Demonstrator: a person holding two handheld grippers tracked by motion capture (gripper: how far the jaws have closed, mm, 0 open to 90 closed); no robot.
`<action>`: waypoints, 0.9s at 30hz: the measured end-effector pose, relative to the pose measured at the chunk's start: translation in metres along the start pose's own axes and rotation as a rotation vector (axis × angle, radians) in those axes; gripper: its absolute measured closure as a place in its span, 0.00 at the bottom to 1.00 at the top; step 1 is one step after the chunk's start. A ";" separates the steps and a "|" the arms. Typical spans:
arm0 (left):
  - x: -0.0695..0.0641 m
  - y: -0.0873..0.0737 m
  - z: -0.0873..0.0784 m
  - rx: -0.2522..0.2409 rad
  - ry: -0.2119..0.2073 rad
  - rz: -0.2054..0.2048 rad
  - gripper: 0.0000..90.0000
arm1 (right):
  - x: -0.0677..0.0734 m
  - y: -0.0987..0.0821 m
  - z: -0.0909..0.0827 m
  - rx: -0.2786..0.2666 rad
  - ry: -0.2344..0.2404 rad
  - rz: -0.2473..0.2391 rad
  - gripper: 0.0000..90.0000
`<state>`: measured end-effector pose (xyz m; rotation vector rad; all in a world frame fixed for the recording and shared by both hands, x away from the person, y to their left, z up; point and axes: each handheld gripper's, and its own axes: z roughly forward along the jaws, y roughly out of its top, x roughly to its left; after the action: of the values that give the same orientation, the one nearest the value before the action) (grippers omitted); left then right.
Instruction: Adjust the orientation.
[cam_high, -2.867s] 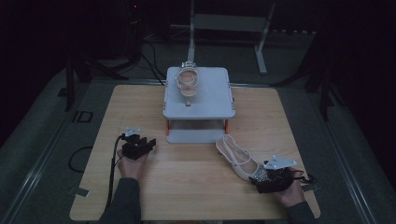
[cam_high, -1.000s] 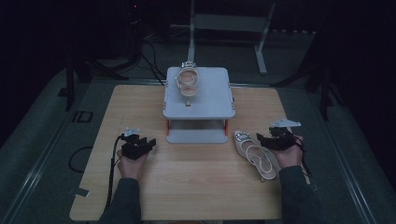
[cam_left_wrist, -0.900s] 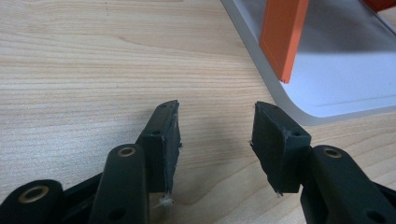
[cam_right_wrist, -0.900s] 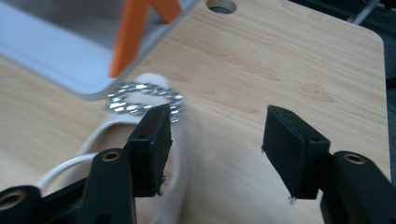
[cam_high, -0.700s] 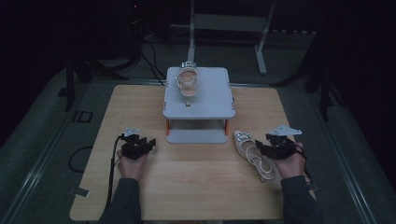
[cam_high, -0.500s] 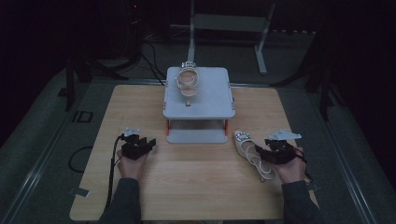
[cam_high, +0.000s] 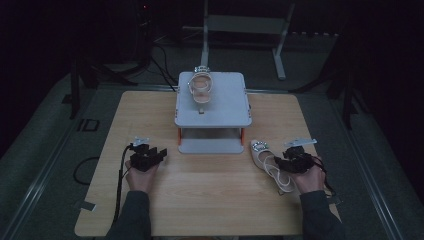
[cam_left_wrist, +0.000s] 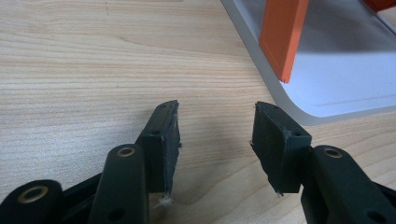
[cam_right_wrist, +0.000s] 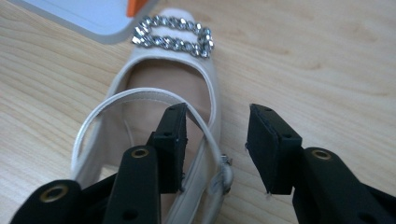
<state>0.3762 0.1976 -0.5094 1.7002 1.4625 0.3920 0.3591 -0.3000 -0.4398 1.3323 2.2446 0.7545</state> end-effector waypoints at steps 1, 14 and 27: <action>0.000 0.000 0.000 0.000 0.000 -0.001 0.57 | -0.001 0.000 0.002 0.012 0.008 0.007 0.66; 0.000 0.000 0.000 -0.001 0.002 0.001 0.57 | -0.006 0.002 0.016 0.096 0.025 0.077 0.77; 0.001 0.000 -0.001 0.001 -0.001 -0.010 0.57 | -0.010 0.006 0.022 0.182 0.046 0.242 0.95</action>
<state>0.3757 0.1985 -0.5093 1.6930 1.4693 0.3851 0.3810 -0.3009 -0.4518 1.7125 2.2583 0.6782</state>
